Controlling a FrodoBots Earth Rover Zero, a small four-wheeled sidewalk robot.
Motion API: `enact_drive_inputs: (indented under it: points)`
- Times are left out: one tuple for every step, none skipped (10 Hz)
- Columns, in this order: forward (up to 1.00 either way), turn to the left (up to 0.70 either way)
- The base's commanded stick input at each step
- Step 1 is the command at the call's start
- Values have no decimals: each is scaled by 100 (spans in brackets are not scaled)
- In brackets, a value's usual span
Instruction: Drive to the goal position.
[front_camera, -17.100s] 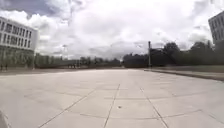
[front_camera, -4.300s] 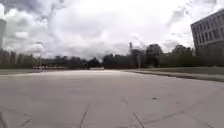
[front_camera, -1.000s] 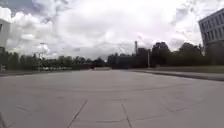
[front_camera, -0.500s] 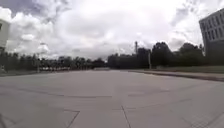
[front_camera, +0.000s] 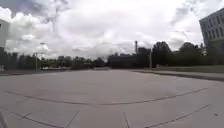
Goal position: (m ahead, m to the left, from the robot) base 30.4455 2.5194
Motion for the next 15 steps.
enact_drive_inputs:
  points:
    - [100,1]
    - [100,1]
    - [100,1]
    - [100,1]
    - [100,1]
    - [100,1]
    - [100,1]
    - [100,1]
    - [100,1]
    - [100,1]
    - [100,1]
    - [100,1]
    - [100,2]
    - [100,2]
    - [100,2]
